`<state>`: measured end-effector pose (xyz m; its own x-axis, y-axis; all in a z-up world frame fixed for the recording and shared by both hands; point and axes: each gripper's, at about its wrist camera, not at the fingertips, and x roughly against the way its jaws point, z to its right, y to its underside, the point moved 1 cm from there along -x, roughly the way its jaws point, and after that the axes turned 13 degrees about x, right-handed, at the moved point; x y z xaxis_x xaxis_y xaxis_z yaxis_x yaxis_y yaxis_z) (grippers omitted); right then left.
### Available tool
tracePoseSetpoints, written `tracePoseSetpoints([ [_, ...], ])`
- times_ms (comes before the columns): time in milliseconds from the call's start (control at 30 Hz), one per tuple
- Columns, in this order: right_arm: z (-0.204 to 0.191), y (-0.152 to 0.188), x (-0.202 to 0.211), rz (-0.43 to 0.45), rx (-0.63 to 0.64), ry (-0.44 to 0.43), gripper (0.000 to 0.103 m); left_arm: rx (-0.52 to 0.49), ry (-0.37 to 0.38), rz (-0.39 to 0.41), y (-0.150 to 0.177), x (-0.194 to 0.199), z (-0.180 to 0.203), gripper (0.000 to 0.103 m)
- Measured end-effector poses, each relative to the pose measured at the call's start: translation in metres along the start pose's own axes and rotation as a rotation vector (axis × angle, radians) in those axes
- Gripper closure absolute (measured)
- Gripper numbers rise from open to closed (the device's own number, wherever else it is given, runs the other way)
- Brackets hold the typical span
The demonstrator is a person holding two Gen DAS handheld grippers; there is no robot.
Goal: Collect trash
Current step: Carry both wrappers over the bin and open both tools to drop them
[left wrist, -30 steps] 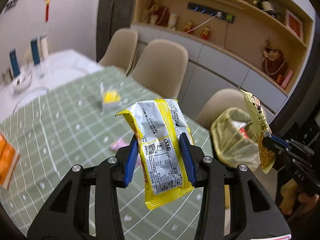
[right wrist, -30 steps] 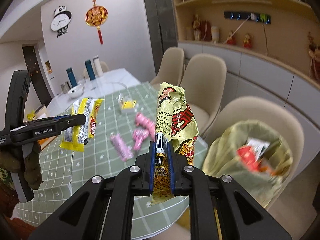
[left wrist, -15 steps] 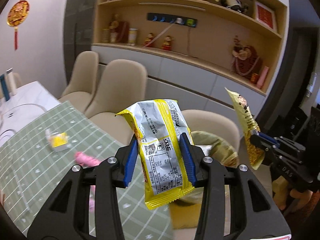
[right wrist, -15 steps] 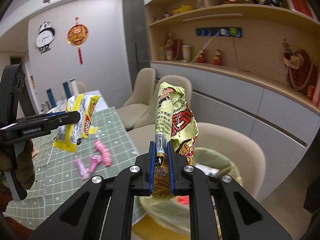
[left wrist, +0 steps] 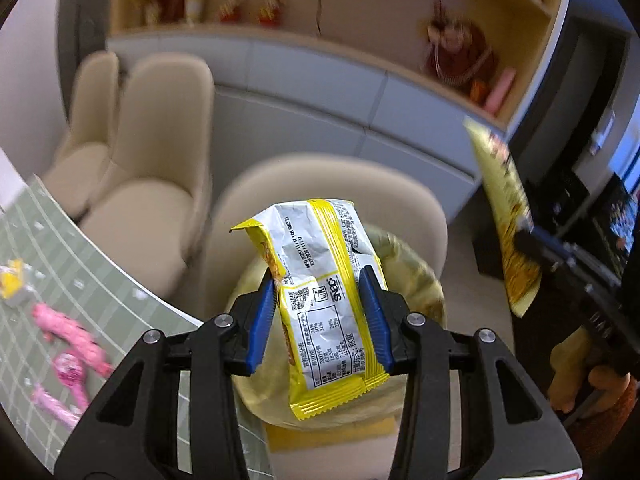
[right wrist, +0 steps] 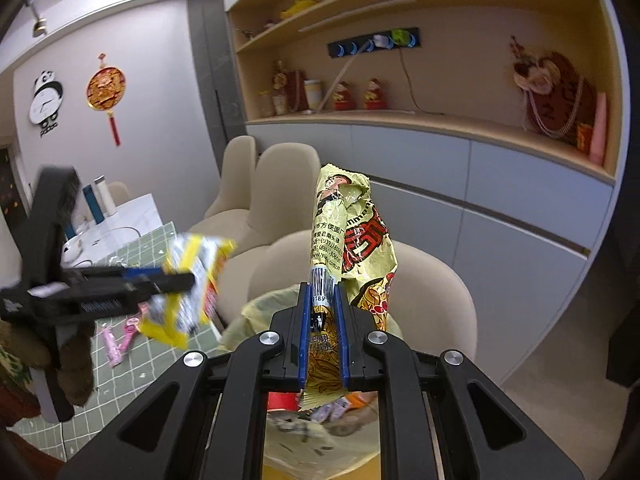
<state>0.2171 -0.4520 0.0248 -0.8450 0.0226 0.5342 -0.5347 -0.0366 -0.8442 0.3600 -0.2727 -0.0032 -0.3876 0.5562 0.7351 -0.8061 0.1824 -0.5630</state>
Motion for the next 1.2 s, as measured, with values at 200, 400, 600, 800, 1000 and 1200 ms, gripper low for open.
tracePoseSetpoints([
  [200, 0.023, 0.013, -0.006, -0.029, -0.032, 0.023, 0.090, -0.019, 0.014, -0.132, 0.008, -0.056, 0.016, 0.063],
  [400, 0.043, 0.024, -0.015, -0.055, -0.076, 0.029, 0.090, 0.004, 0.016, -0.148, -0.001, -0.087, 0.027, 0.061],
  [600, 0.048, 0.030, -0.024, -0.063, -0.125, -0.016, 0.090, 0.033, 0.031, -0.153, -0.002, -0.087, 0.026, 0.050],
  [800, 0.033, 0.030, -0.046, -0.096, -0.134, -0.116, 0.090, 0.044, -0.001, -0.093, 0.001, -0.050, 0.015, 0.050],
  [1000, 0.013, 0.039, -0.086, -0.188, -0.194, -0.259, 0.090, 0.088, -0.092, -0.027, 0.014, -0.011, -0.025, 0.049],
  [1200, 0.000, 0.058, -0.132, -0.319, -0.261, -0.336, 0.090, 0.222, -0.194, -0.004, 0.034, 0.025, -0.091, 0.049],
])
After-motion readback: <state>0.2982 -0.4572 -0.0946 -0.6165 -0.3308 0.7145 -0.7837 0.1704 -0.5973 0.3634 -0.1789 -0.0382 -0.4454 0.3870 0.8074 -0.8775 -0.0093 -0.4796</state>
